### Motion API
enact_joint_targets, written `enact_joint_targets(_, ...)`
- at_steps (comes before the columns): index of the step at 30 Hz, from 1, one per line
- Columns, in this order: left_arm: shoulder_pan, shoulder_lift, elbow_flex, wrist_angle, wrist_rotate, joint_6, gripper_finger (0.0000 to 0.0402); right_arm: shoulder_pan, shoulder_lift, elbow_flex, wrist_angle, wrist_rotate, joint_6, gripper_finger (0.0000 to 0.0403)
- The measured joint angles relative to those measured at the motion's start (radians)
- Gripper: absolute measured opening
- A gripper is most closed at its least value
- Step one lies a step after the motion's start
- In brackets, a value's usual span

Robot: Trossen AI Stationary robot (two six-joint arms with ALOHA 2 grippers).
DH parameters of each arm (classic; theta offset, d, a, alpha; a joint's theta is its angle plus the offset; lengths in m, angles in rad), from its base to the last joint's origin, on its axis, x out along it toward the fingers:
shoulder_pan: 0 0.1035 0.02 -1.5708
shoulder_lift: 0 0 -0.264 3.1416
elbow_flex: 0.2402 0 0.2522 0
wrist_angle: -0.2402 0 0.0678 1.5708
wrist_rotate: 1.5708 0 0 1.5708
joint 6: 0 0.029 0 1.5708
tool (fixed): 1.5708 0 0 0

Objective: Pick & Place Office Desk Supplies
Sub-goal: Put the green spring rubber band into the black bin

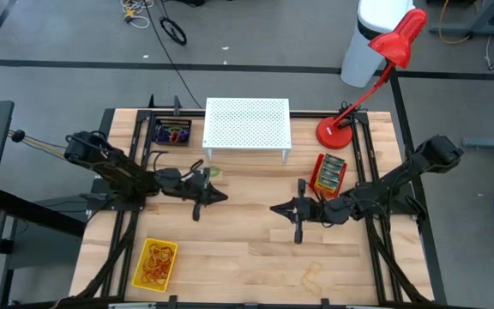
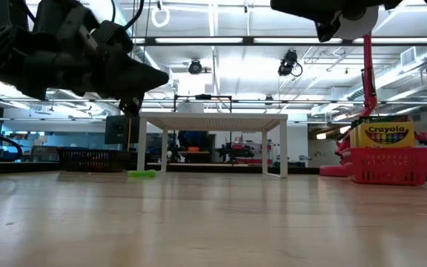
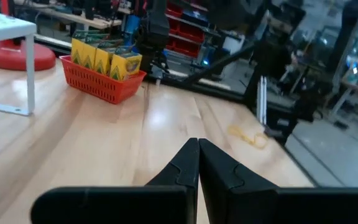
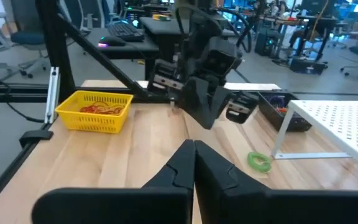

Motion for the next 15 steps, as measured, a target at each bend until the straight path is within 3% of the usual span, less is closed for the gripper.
enact_joint_targets(5, 0.0, 0.0, 0.038, -0.033, -0.029, -0.08, 0.0014, 0.002, 0.0, 0.0, -0.002, -0.022, -0.002, 0.0004)
enact_joint_targets(11, 0.0, 0.0, 0.115, -0.044, -0.022, -0.012, 0.0014, 0.0, 0.0, 0.001, -0.006, -0.039, 0.024, 0.0014)
enact_joint_targets(15, -0.001, 0.0, 0.181, -0.181, 0.019, -0.042, 0.0014, 0.001, 0.0, 0.001, -0.008, -0.057, 0.022, 0.0009)
